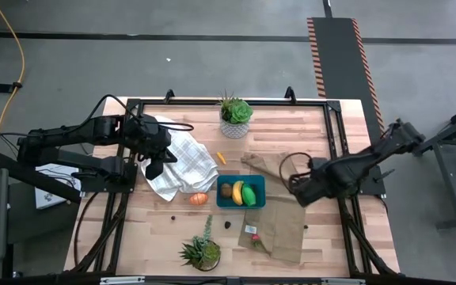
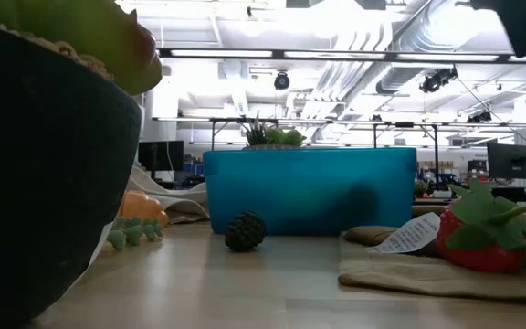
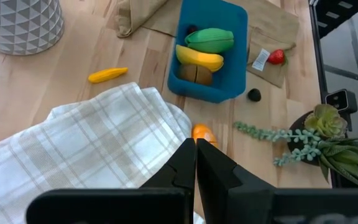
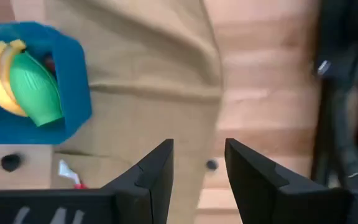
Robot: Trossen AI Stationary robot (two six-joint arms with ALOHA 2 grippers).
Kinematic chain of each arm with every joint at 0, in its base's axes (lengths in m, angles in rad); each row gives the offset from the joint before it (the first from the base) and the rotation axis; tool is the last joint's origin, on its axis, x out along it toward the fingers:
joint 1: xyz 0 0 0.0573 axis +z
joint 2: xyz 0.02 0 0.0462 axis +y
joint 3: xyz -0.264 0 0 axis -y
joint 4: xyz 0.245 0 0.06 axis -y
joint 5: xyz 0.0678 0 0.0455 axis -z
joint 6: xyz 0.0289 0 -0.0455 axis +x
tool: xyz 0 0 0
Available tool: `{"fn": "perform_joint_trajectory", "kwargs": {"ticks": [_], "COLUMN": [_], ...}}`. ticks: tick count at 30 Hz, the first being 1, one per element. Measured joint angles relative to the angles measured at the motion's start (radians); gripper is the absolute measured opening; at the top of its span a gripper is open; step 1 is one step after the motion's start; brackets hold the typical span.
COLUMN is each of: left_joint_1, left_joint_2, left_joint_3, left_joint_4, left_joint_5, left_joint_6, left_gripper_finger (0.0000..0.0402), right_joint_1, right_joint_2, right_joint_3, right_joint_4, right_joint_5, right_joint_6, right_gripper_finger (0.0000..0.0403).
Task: Pick and placing Produce into tupperware
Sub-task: Put the right blueberry into the blue bin
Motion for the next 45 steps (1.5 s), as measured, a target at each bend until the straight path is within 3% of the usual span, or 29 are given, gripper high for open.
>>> {"fn": "perform_joint_trajectory", "kwargs": {"ticks": [7,13,38,45], "left_joint_1": [0.0,0.0,0.0,0.0], "left_joint_2": [0.0,0.0,0.0,0.0], "left_joint_3": [0.0,0.0,0.0,0.0], "left_joint_4": [0.0,0.0,0.0,0.0], "left_joint_5": [0.0,0.0,-0.001,-0.001], "left_joint_6": [-0.001,-0.001,-0.009,-0.029], "left_gripper_finger": [0.0003,0.0003,0.0003,0.0003], "right_joint_1": [0.089,0.11,0.211,0.21], "right_joint_2": [-0.015,0.005,0.152,0.128], "right_joint_3": [-0.198,-0.274,-0.283,-0.392], "right_joint_4": [0.228,0.413,0.422,0.57], "right_joint_5": [-0.177,-0.184,-0.192,-0.192], "right_joint_6": [0.15,0.181,0.174,0.178], "right_gripper_finger": [0.0135,0.0135,0.0135,0.0135]}}
